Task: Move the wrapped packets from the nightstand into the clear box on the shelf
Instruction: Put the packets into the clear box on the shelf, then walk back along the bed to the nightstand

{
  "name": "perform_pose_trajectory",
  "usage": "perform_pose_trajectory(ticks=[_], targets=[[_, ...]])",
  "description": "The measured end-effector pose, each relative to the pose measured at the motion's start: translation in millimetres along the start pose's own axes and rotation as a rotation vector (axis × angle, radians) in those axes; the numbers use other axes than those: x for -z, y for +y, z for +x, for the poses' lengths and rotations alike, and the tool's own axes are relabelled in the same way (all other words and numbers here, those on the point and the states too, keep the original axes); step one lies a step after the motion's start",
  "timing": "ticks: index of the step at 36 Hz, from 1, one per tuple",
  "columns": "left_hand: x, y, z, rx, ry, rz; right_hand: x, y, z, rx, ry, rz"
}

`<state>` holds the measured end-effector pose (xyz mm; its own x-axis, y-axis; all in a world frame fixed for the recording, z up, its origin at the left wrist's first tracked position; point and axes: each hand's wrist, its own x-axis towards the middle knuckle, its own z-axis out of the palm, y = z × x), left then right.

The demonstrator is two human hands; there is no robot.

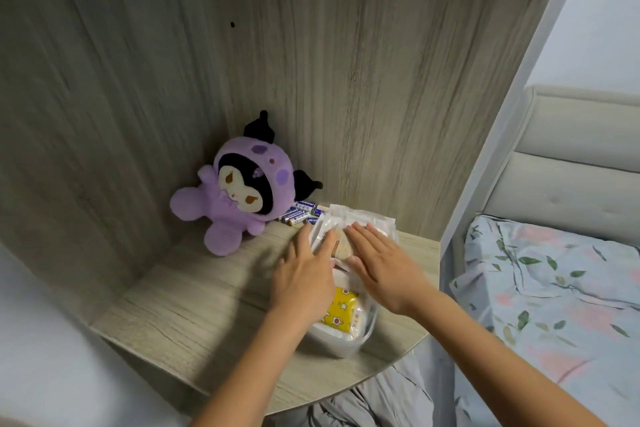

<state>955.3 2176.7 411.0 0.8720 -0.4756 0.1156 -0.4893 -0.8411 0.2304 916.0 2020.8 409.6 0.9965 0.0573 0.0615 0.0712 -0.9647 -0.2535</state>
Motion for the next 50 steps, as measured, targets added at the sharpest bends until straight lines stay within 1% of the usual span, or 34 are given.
perform_pose_trajectory(ticks=[5,7,9,10,12,14,16,18,22,24,28,30,33,39,44,47,50], targets=[[1.2,1.9,-2.1,0.005,0.002,0.007,-1.5,3.3,2.7,-0.026,-0.024,0.016],[-0.1,0.1,-1.7,-0.006,-0.001,0.001,-2.2,3.0,2.0,-0.022,0.0,0.027],[0.7,-1.1,-2.3,-0.005,-0.012,-0.024,-3.4,3.2,-1.5,-0.009,0.039,0.094],[1.8,-1.4,-3.0,-0.005,-0.017,-0.052,-3.1,2.2,-5.4,-0.005,0.07,0.156],[6.2,-3.1,-5.5,0.001,0.0,-0.138,-1.5,-0.3,-18.6,-0.054,0.193,0.273],[13.4,-6.1,-7.9,-0.001,0.074,-0.215,1.6,2.6,-37.6,-0.202,0.344,0.329],[22.1,-7.3,-9.9,-0.062,0.155,-0.239,2.5,15.1,-59.5,-0.346,0.442,0.283],[31.5,-3.0,-10.7,-0.168,0.18,-0.24,1.8,32.2,-83.6,-0.47,0.457,0.213],[40.8,20.3,-13.6,-0.449,0.125,-0.192,0.4,48.2,-146.4,-0.704,0.405,0.004],[38.3,36.8,-23.2,-0.601,0.107,-0.215,-2.2,42.2,-185.7,-0.827,0.368,-0.085],[20.8,74.5,-61.6,-0.87,-0.023,-0.22,-10.1,10.1,-277.6,-1.089,0.361,-0.167],[7.1,97.1,-85.8,-1.0,-0.096,-0.219,-14.2,-15.3,-327.9,-1.219,0.361,-0.174],[-15.9,136.8,-130.2,-1.188,-0.223,-0.151,-19.7,-61.8,-406.9,-1.416,0.372,-0.212],[-37.1,207.8,-235.0,-1.505,-0.383,0.011,-26.9,-174.6,-547.4,-1.836,0.269,-0.238],[-40.1,248.8,-319.0,-1.696,-0.41,0.126,-41.8,-266.7,-628.7,-2.156,0.254,-0.153],[-38.7,268.8,-373.3,-1.794,-0.422,0.145,-53.3,-312.8,-667.0,-2.283,0.275,-0.109],[-38.7,286.7,-429.3,-1.891,-0.423,0.132,-64.2,-347.6,-704.9,-2.37,0.312,-0.068]])
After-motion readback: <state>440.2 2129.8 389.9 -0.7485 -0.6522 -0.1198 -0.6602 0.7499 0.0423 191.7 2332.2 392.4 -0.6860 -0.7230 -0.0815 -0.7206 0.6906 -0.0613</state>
